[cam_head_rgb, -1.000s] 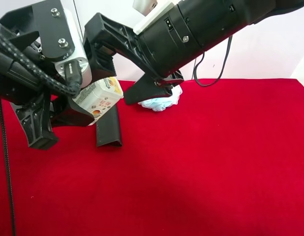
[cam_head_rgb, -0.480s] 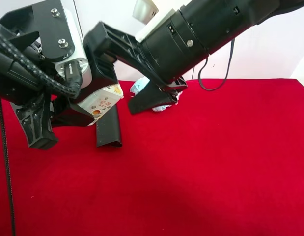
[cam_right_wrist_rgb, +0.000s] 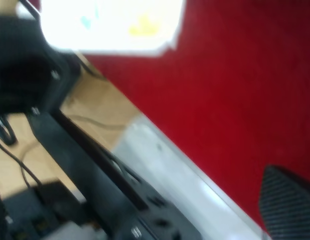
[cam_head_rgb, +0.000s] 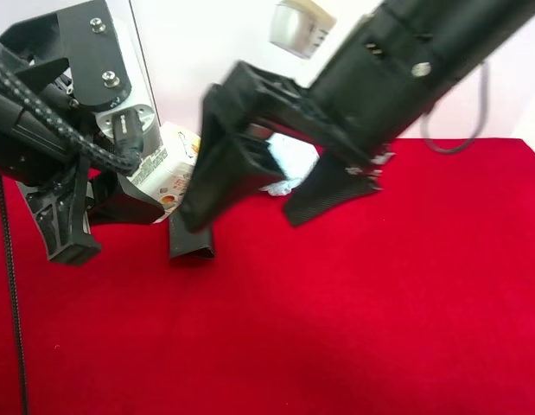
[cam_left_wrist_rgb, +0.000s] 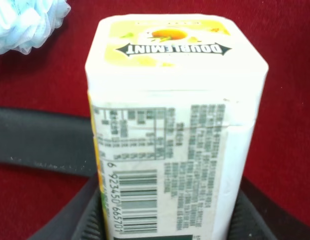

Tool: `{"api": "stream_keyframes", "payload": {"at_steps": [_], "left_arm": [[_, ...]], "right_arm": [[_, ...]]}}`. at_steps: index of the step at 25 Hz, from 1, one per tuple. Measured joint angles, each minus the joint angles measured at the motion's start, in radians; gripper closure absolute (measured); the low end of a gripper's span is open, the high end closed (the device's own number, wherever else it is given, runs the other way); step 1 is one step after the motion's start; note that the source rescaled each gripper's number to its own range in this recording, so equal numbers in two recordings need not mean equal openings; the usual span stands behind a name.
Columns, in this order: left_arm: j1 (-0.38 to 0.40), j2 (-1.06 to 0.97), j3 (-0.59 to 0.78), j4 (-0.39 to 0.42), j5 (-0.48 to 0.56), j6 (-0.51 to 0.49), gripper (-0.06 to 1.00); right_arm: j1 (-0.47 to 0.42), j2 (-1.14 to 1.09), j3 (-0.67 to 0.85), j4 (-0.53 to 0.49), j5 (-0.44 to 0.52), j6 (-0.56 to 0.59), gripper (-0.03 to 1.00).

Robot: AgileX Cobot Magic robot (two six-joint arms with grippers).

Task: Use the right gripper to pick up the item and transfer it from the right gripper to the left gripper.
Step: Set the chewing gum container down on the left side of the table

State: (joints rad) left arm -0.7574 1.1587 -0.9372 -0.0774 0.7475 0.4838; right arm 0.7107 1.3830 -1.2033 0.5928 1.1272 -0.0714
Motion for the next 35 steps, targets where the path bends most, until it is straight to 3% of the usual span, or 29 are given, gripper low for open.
{"api": "stream_keyframes", "payload": {"at_steps": [3, 11, 21, 26, 30, 35], "left_arm": [[0.000, 0.000, 0.000, 0.000, 0.000, 0.000, 0.92], [0.000, 0.000, 0.000, 0.000, 0.002, 0.000, 0.92], [0.000, 0.000, 0.000, -0.001, 0.006, 0.000, 0.92], [0.000, 0.000, 0.000, -0.001, 0.008, 0.000, 0.92], [0.000, 0.000, 0.000, -0.001, 0.008, 0.000, 0.92], [0.000, 0.000, 0.000, -0.001, 0.008, 0.000, 0.92]], "right_arm": [[0.009, -0.055, 0.008, -0.083, 0.071, 0.044, -0.03], [0.032, -0.355, 0.248, -0.274, 0.090, 0.188, -0.03], [0.032, -0.770, 0.524, -0.636, 0.091, 0.204, -0.03], [0.032, -0.959, 0.655, -0.660, 0.031, 0.171, -0.03], [0.035, -1.083, 0.699, -0.593, -0.058, 0.050, -0.03], [0.035, -1.121, 0.715, -0.565, -0.061, 0.012, -0.03]]}}
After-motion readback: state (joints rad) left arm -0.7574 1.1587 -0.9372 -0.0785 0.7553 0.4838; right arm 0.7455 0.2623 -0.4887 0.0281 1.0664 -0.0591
